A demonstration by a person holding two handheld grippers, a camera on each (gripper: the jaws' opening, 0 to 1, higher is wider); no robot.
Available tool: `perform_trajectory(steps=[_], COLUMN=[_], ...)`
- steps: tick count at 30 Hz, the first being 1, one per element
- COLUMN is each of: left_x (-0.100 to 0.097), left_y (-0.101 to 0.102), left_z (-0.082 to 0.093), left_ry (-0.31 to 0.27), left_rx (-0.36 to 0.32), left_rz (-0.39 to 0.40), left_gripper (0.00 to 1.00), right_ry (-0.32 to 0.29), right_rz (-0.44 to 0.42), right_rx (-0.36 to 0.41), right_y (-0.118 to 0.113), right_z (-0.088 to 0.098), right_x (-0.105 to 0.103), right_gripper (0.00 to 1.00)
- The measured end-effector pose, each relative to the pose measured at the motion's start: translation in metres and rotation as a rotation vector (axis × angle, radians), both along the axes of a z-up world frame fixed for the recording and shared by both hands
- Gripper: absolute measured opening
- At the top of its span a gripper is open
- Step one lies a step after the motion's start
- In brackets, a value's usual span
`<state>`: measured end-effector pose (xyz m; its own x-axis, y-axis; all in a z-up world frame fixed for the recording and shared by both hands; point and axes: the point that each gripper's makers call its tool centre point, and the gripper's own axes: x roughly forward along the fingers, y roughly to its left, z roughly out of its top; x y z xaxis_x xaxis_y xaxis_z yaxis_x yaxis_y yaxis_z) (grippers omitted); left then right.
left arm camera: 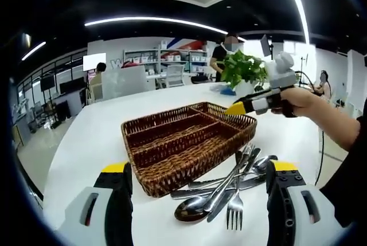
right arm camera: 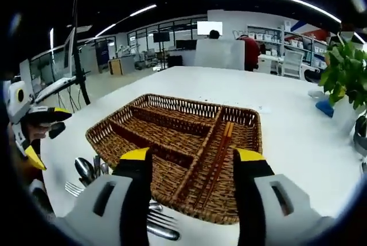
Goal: Arrange the knives, forks, and spoons in their matching storage slots by inserting each utensil handle-first until every utensil is classified and aligned in the correct compartment
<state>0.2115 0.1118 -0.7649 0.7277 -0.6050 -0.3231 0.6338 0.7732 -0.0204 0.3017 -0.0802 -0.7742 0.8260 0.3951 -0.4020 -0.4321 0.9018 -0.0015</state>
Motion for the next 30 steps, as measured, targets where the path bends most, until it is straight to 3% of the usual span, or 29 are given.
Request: perform_trajectory(steps=[11,23,30], left_x=[0.000,-0.008,-0.015], left_y=[-0.002,-0.004,-0.005], left_z=[-0.001,0.003,0.000], left_ry=[0.011,-0.022,-0.021], left_rx=[-0.003,-0.022,-0.027], left_rz=[-0.013,-0.037,-0.039], left_gripper=[0.99,0.99,0.99], right_ry=[-0.005,-0.044,-0.063], right_rz=[0.080,0.126,0.170], right_rx=[-0.027,-0.035,-0.029], right_y=[-0.003,-0.002,0.005], right_z=[-0.006,-0.003,0.004], right_x=[-0.046,-0.068,-0.080], right_gripper=[0.79,0.99,1.00])
